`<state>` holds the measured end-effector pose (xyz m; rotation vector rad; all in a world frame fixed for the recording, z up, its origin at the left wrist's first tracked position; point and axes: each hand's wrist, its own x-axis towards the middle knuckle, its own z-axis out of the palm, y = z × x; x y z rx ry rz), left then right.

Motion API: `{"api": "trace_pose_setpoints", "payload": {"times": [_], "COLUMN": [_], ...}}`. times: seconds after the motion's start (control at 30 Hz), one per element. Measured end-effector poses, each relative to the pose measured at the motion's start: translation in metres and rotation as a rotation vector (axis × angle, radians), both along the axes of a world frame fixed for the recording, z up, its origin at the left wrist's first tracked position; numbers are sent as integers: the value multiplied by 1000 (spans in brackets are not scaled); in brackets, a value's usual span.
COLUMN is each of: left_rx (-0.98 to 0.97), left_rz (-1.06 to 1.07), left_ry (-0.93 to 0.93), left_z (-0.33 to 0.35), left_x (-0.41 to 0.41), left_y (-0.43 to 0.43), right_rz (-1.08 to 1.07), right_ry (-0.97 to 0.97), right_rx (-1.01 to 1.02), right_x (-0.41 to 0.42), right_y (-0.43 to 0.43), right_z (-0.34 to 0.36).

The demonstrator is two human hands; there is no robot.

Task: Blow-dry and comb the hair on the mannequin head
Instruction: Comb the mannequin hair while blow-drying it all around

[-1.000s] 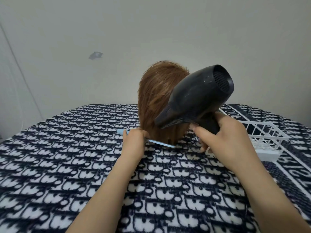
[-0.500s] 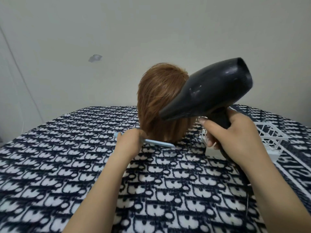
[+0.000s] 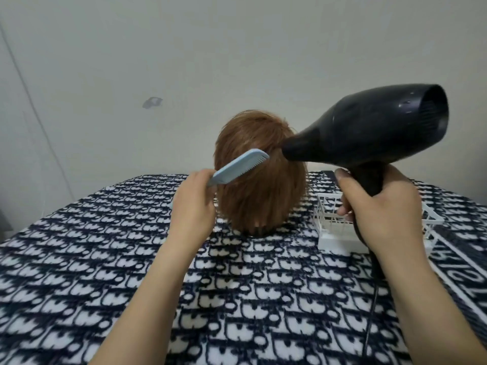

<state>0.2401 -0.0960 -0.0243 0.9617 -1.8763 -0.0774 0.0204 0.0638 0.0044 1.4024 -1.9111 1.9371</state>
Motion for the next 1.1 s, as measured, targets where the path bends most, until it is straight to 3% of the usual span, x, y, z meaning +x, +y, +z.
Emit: {"api": "trace_pose_setpoints", "payload": {"times": [0.17, 0.37, 0.57, 1.1], "left_rx": [-13, 14, 119, -180], "left_rz": [85, 183, 257, 301], "left_ry": [99, -68, -294, -409], "left_z": [31, 83, 83, 40], "left_x": [1, -18, -48, -61], "left_y": [-5, -20, -18, 8], "right_rz": [35, 95, 97, 91], "right_ry": [-54, -93, -127, -138], "right_rx": [-32, -41, -106, -94], "right_x": [-3, -7, -7, -9], "right_y": [3, 8, 11, 14], "right_z": [2, 6, 8, 11]}}
